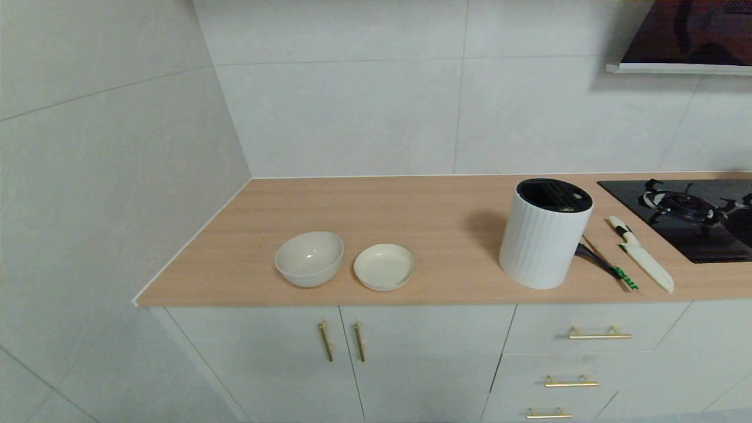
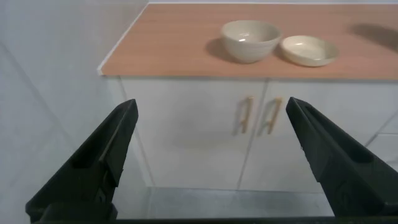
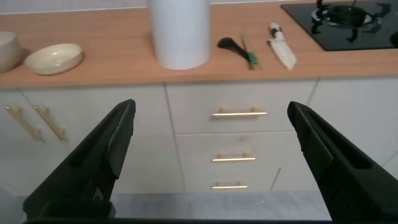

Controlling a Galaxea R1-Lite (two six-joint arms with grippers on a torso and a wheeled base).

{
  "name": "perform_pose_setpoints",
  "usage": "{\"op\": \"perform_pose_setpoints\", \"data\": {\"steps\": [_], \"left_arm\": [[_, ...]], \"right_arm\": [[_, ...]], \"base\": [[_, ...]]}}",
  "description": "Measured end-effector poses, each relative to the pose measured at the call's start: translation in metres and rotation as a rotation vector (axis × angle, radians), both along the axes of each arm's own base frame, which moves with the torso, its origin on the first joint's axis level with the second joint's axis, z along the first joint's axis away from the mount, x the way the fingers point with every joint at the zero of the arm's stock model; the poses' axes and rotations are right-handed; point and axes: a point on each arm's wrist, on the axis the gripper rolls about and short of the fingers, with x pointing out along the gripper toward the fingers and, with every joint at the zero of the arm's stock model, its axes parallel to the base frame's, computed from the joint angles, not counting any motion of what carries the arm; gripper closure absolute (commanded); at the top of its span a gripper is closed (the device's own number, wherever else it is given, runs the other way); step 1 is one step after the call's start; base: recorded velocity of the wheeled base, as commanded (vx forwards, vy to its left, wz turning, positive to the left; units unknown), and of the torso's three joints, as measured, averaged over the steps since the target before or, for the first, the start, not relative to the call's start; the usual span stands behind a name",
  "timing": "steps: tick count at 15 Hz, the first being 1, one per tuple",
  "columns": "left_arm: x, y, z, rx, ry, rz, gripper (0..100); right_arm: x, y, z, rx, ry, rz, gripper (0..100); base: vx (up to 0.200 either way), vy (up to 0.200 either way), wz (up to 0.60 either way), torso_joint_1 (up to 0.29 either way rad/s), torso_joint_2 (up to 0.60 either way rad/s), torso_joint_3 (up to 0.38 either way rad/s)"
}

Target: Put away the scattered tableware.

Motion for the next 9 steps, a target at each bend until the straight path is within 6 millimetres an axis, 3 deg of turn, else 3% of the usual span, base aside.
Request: {"op": "perform_pose_setpoints", "data": {"steps": [9], "left_arm": [[0.0,0.0,0.0001,0.0,0.0,0.0,0]], "right_arm": [[0.0,0.0,0.0,0.0,0.0,0.0,0]], "base": [[0.0,0.2,0.0,0.002,0.0,0.002]]}}
